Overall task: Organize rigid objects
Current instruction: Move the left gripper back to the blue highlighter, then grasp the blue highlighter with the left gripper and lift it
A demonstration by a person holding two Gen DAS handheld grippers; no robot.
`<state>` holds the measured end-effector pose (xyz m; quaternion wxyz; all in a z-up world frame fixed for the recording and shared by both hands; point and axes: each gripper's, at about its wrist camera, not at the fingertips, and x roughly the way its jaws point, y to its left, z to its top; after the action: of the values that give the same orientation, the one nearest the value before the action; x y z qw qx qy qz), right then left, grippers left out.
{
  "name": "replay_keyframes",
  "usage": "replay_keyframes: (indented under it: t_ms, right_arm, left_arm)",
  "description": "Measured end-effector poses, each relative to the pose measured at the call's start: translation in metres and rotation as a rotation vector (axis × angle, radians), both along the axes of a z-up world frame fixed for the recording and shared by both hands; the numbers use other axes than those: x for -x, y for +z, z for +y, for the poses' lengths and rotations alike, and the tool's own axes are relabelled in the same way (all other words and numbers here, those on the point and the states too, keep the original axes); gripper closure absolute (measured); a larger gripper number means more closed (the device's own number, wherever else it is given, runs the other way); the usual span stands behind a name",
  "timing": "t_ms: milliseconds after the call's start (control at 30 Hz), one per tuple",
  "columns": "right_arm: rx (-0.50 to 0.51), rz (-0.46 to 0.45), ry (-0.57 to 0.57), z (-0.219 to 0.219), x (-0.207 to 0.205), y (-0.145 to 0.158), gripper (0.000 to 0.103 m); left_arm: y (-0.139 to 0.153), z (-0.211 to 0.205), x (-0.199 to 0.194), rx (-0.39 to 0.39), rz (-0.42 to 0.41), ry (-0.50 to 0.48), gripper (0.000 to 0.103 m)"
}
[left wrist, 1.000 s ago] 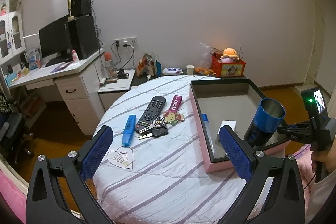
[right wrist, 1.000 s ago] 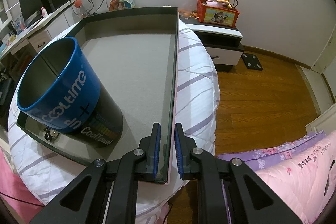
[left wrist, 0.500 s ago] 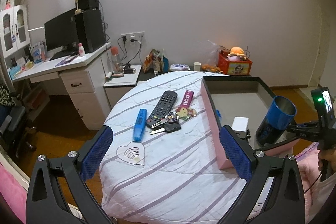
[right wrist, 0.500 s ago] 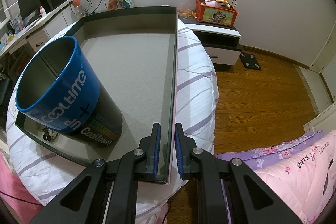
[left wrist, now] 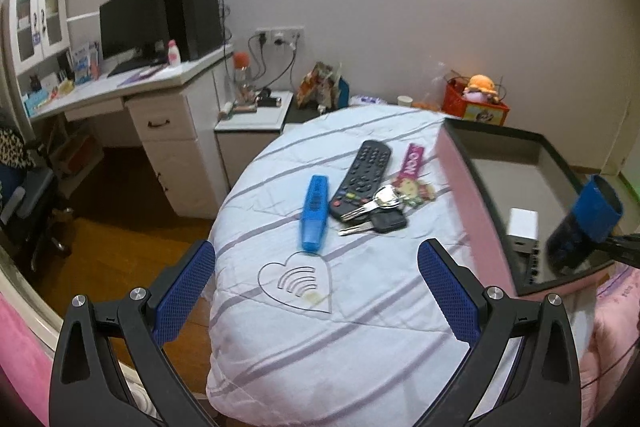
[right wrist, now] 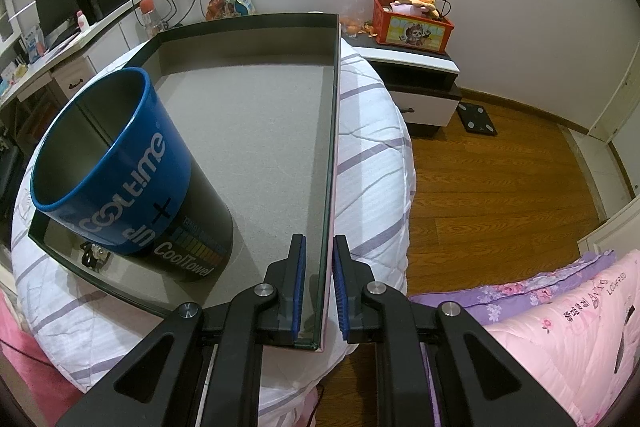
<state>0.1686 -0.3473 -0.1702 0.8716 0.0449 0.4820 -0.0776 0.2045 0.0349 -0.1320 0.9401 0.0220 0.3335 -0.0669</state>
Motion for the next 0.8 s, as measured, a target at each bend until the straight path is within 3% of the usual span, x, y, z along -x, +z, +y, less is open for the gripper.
replay_keyframes:
  t_ms: [367,600,733,800]
  right_arm:
    - [0.002,0.003,-0.003,0.001,0.001,0.000,0.089]
    - [0.021,0.011,-0.009,0.005,-0.001,0.001,0.088]
    - [0.030,0.015,-0.010,0.006,-0.001,0.001,0.088]
    - [0.033,0.016,-0.010,0.006,-0.002,0.001,0.088]
  left_arm:
    - [-0.053,0.000,-0.065,-0.023,0.107,0.003,0.004]
    - [-0.075,0.002,-0.099,-0.018,0.185,-0.016,0.030]
    - [-0.082,-0.002,-0.111,-0.019,0.210,-0.022,0.033]
    - [-0.083,-0.005,-0.114,-0.020,0.215,-0.027,0.041]
